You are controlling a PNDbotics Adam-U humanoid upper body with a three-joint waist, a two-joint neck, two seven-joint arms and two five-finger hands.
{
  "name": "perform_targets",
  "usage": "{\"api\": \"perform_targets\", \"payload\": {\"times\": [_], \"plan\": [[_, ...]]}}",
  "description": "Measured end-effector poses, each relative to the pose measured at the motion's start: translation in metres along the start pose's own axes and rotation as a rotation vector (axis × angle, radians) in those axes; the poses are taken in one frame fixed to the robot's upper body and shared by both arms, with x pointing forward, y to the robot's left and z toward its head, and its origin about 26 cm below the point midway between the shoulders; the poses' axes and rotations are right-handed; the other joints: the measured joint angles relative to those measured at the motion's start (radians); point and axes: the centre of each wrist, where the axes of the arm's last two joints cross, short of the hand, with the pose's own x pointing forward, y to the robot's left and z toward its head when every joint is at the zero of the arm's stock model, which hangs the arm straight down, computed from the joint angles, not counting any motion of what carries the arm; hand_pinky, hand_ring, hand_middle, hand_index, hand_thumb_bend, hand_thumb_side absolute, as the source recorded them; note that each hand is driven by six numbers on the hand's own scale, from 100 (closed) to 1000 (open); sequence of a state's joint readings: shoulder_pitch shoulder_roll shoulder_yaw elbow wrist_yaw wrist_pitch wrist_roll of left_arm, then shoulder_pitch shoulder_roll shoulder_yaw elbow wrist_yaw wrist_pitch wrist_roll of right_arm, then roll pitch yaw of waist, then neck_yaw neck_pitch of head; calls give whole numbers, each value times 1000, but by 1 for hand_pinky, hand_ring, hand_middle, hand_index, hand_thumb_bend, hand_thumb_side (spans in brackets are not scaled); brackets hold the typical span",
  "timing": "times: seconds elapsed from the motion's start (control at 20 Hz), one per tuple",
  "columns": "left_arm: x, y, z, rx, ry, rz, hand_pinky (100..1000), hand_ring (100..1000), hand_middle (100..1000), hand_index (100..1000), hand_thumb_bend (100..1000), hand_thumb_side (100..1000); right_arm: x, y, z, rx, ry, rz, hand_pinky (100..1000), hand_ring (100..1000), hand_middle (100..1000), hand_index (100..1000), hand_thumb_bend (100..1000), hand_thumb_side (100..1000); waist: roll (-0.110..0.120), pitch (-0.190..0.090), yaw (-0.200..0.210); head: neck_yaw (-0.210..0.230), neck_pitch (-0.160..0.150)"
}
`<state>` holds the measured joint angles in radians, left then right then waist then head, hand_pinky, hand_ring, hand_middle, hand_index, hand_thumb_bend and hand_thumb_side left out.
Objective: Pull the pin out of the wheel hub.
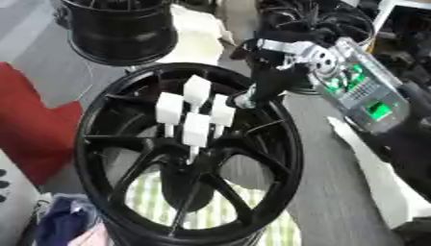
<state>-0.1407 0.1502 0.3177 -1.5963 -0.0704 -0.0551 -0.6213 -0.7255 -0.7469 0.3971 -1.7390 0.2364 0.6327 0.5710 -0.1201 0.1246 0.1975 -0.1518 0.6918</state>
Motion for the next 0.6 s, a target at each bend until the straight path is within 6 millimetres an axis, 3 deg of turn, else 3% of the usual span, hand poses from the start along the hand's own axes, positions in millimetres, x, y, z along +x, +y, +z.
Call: {"api": "perform_targets", "payload": {"times": [0.6], "plan": [[0,0,0,-1,0,-1,618,707,712,836,100,273,-2,10,-11,53,-13,-33,564,693,885,878,473,202,1,0,0,-2,0]]}}
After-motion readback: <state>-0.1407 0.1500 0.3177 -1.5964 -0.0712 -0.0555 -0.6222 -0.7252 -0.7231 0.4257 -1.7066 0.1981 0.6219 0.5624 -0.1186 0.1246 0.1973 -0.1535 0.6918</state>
